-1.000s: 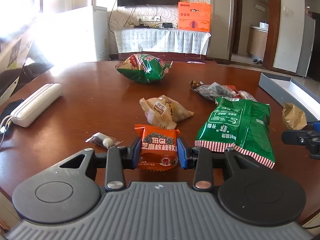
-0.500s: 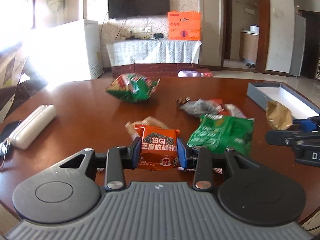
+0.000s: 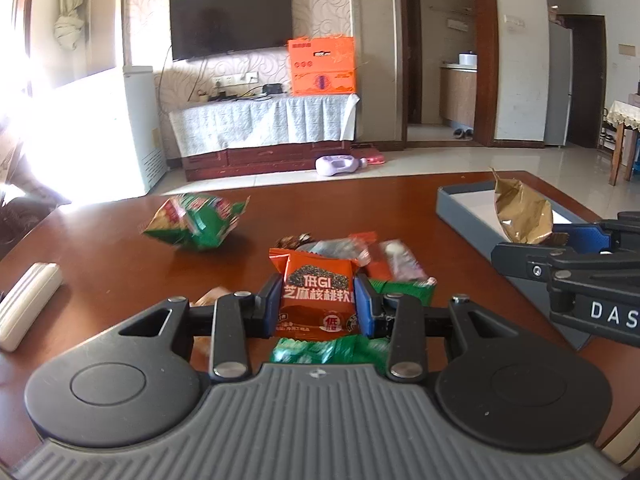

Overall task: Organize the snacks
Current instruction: 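Carry the tan packet in the right tool while the left tool carries the orange packet to the grey box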

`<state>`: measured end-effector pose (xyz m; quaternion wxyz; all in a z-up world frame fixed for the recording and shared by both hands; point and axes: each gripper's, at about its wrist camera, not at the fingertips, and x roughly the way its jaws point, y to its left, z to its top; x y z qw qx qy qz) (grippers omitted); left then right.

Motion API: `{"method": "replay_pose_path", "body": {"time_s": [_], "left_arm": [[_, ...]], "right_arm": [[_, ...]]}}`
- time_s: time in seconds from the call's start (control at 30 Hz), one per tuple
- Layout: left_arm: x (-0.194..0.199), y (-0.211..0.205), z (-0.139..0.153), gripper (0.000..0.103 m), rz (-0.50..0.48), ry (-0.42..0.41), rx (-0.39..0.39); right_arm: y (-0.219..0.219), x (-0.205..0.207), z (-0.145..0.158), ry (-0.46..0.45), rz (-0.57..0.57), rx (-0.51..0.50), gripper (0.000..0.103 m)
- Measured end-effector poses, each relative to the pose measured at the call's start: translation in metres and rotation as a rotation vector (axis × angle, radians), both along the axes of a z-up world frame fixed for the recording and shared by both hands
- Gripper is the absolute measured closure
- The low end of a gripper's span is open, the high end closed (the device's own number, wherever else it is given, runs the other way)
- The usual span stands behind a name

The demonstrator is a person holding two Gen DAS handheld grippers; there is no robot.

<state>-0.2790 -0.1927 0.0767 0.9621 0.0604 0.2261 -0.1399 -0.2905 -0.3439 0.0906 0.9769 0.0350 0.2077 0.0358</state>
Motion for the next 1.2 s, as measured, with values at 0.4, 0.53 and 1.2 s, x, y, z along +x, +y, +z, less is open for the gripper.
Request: {"method": "replay_pose_path", "body": {"time_s": [0.4, 0.53, 1.2], "left_arm": [[0.008, -0.050, 0.004, 0.060, -0.087, -0.008, 0.001], [0.011, -0.065, 0.005, 0.060, -0.105, -0.013, -0.002], [0.045, -0.133, 0.001, 0.060, -0.181, -0.031, -0.034]], "right_arm": [[-0.044, -0.007, -0.001, -0.012, -0.097, 0.010, 0.060], [-0.052, -0.009, 0.000, -0.027, -0.115, 0.003, 0.060], [-0.088, 0.011, -0.005, -0.025, -0.187, 0.000, 0.060]]}}
